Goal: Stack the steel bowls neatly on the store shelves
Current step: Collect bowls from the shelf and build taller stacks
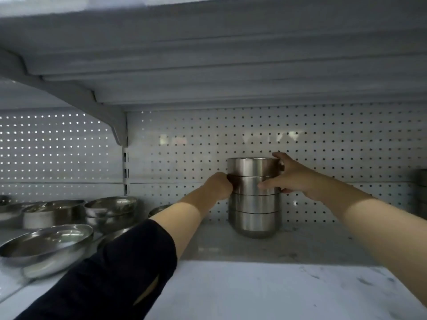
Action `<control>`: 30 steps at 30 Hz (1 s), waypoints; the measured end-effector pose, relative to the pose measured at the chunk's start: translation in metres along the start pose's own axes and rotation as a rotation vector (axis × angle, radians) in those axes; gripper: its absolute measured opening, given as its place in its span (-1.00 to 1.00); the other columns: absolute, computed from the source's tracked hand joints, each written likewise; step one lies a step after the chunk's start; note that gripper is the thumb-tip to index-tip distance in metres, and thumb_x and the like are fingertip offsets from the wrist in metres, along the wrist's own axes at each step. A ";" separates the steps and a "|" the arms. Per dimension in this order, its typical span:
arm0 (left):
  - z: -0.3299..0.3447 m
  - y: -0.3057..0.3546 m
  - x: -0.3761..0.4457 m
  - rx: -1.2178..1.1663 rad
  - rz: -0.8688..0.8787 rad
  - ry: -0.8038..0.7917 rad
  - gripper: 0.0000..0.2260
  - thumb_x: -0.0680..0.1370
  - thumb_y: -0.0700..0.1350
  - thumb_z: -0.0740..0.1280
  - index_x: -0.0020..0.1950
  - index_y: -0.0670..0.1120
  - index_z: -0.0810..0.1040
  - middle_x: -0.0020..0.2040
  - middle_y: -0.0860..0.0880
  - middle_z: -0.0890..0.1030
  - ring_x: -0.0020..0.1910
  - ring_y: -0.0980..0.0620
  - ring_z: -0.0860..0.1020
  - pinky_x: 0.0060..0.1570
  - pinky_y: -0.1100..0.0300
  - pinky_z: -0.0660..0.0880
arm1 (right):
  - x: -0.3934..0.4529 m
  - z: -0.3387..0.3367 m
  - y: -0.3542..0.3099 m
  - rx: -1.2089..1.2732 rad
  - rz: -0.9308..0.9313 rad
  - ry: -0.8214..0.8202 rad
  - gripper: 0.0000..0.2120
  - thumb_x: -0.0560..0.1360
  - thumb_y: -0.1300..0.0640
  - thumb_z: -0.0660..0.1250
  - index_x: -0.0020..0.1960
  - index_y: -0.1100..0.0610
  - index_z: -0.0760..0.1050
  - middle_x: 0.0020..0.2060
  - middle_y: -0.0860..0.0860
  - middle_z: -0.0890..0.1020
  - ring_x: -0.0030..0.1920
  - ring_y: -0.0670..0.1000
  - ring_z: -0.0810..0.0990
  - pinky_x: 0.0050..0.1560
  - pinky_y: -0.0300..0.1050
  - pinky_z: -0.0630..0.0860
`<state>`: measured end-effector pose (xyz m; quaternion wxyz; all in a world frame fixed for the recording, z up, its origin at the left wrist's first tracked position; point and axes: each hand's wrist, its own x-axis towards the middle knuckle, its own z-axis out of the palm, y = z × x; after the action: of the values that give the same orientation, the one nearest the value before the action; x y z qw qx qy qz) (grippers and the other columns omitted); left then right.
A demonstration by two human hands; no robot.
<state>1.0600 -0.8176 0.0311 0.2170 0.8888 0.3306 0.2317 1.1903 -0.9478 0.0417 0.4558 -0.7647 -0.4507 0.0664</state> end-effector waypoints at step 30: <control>-0.241 -0.352 -0.214 0.187 0.071 0.131 -0.63 0.46 -0.27 0.28 0.25 -0.07 0.53 0.17 -0.05 0.59 0.16 -0.03 0.55 0.19 0.12 0.48 | -0.142 0.370 -0.270 -0.520 -0.409 -0.045 -0.76 0.39 -0.05 0.40 0.03 -0.03 0.54 -0.02 -0.08 0.60 -0.01 -0.03 0.56 0.00 -0.09 0.53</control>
<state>0.6109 -0.6674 -0.0238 0.1027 0.8993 0.3325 0.2650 0.7480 -0.7700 -0.0109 0.2392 -0.7473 -0.6069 -0.1269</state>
